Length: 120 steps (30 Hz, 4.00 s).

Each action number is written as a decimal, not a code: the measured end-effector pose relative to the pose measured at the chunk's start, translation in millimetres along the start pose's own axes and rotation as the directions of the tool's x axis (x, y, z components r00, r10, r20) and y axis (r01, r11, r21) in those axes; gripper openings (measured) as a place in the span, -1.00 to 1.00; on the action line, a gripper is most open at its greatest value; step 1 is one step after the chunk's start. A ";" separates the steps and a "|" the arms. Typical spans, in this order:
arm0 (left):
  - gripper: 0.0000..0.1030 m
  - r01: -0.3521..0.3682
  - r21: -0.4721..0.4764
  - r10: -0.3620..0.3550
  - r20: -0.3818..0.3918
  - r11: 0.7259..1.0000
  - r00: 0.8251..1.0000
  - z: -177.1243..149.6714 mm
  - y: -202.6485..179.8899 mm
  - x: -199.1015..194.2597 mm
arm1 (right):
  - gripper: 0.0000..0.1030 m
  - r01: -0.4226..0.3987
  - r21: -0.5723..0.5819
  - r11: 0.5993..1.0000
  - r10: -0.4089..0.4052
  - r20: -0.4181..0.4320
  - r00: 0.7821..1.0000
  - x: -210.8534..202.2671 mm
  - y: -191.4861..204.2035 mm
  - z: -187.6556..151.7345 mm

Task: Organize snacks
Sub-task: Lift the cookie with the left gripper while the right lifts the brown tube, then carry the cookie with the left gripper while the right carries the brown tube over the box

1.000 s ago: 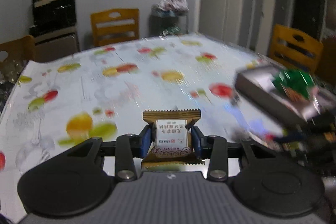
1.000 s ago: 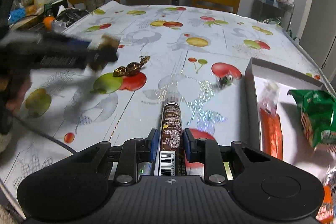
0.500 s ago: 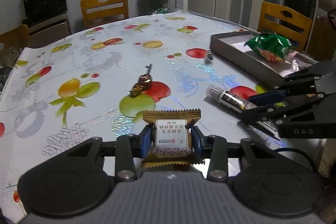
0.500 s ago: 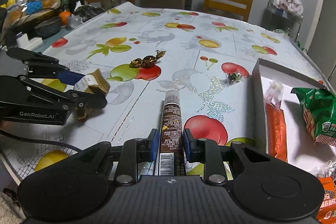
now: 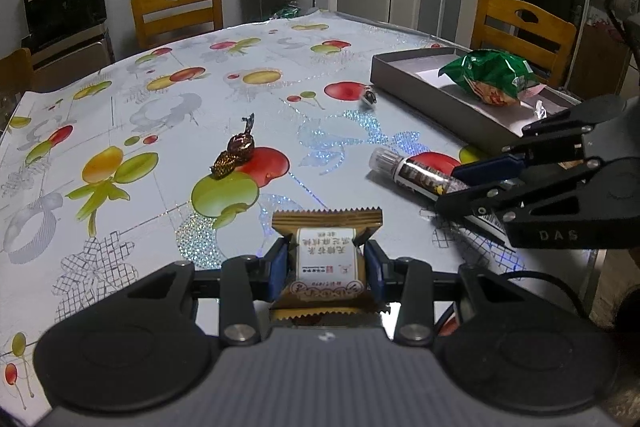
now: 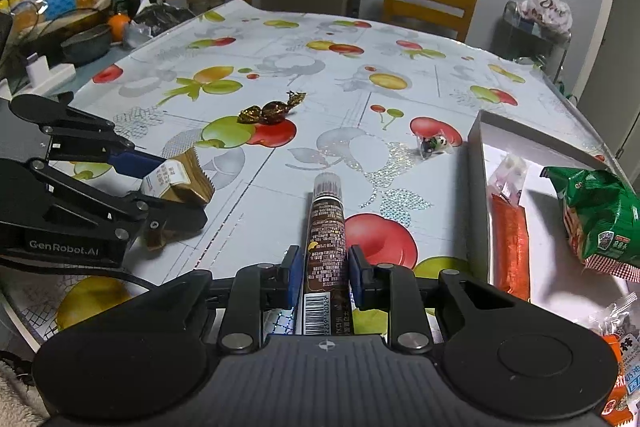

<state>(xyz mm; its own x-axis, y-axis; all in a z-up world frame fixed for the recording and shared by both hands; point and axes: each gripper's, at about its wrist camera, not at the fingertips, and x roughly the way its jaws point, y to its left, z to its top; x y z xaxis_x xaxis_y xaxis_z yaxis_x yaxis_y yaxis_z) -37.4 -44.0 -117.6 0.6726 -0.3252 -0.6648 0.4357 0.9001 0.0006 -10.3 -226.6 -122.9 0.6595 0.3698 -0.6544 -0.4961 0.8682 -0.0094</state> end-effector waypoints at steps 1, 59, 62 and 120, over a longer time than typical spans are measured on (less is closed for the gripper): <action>-0.27 0.001 -0.003 -0.001 0.001 1.000 1.000 -0.1 0.3 0.1 | -0.48 0.001 -0.001 1.000 -0.001 -0.002 1.000 0.2 0.2 -0.1; 0.26 -0.034 -0.048 0.034 -0.003 0.998 0.999 -2.1 4.3 10.9 | 0.11 -0.029 0.069 0.997 0.028 0.020 0.999 17.7 -3.3 5.4; 0.26 -0.032 -0.050 0.032 -0.004 0.998 0.999 -2.3 5.1 11.0 | -0.01 -0.030 0.069 0.997 0.028 0.029 0.999 17.1 -3.7 4.3; -0.33 -0.033 0.008 0.032 0.145 0.999 0.989 31.6 -10.1 -16.8 | -0.51 -0.019 0.100 0.995 -0.003 0.215 0.977 -18.3 -29.9 31.7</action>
<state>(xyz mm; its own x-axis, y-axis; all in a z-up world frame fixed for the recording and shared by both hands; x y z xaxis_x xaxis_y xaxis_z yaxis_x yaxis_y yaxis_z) -34.2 -56.8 -82.9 0.7657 -0.3351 -0.5489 0.4180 0.9080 0.0288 10.3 -248.8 -86.8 0.7668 0.4299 -0.4767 -0.4499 0.8896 0.0785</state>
